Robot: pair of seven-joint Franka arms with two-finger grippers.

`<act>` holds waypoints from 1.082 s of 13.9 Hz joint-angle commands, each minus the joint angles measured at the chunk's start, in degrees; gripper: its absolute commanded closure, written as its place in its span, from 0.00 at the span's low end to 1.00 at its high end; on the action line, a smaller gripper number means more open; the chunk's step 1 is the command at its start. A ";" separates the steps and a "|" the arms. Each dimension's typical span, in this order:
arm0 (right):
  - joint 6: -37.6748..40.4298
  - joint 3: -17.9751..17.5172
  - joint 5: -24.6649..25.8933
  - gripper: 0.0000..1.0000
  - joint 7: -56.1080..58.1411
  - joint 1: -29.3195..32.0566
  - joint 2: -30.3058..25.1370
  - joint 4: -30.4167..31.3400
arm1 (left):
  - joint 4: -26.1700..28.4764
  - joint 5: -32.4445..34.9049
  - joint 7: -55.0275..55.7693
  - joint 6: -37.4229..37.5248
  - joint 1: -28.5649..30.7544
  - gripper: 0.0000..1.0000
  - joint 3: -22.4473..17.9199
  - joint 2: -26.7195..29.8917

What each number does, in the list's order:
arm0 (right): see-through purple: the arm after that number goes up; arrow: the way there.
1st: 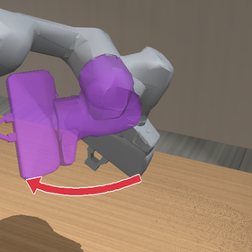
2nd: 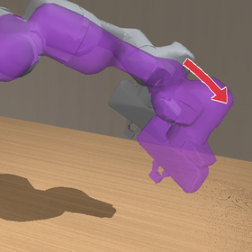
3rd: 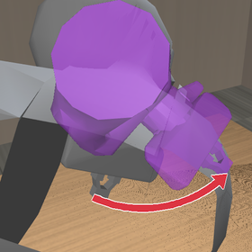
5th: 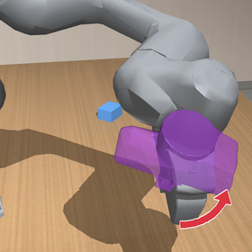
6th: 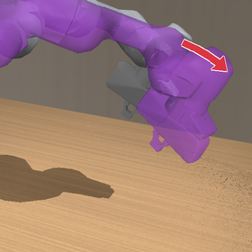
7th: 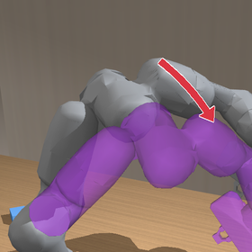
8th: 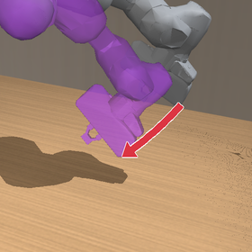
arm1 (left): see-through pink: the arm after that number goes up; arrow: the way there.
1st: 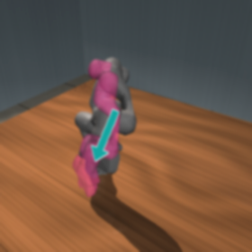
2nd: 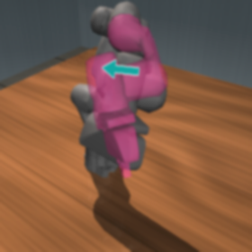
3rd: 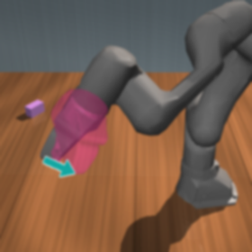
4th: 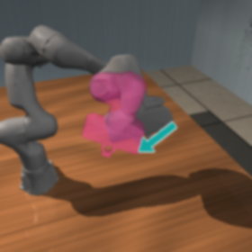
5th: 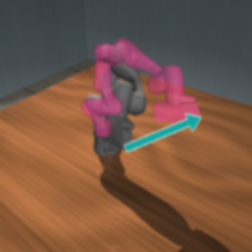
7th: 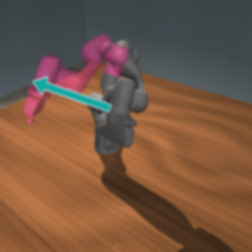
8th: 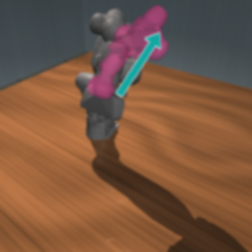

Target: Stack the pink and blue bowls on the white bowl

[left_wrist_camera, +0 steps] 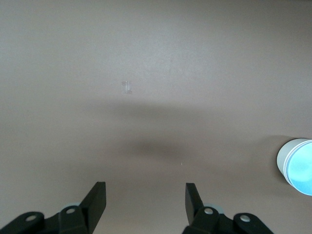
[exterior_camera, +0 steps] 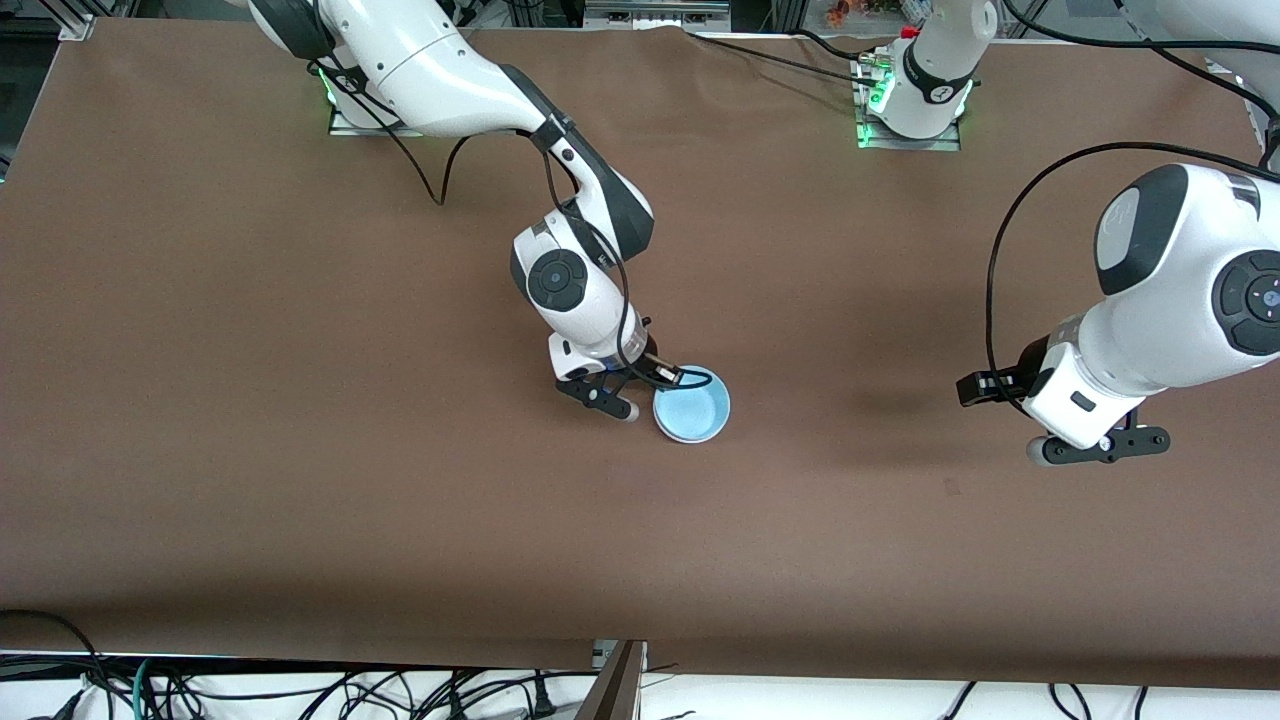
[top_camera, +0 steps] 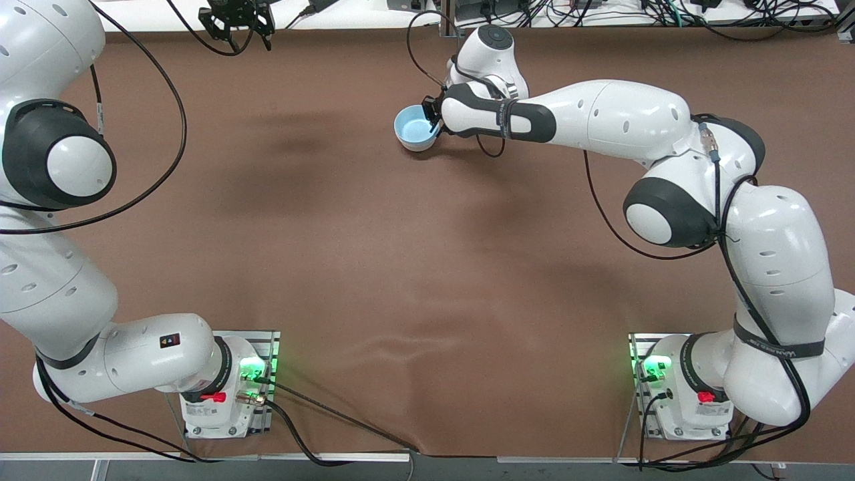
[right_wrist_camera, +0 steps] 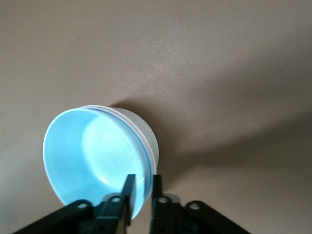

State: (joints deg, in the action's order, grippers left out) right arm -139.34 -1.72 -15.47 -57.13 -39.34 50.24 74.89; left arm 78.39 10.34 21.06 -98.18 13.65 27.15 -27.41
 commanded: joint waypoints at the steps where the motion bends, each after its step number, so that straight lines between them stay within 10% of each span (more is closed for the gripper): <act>1: 1.77 0.76 1.05 0.00 -0.53 -0.48 0.83 -2.73 | 2.29 -0.67 -1.37 -0.97 0.94 0.25 0.28 2.10; 9: 36.46 3.39 1.58 0.00 25.35 10.58 -7.86 -12.23 | 1.85 -0.76 -1.37 -1.14 1.03 0.20 0.28 1.92; 15: 58.36 19.18 5.89 0.00 58.23 13.50 -16.74 -12.05 | 2.03 -0.76 -1.37 -1.76 1.03 0.18 0.28 1.66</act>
State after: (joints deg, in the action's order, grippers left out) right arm -85.40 12.90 -10.41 -6.43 -25.15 36.34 61.64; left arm 78.46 10.34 21.02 -98.98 13.77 27.13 -27.37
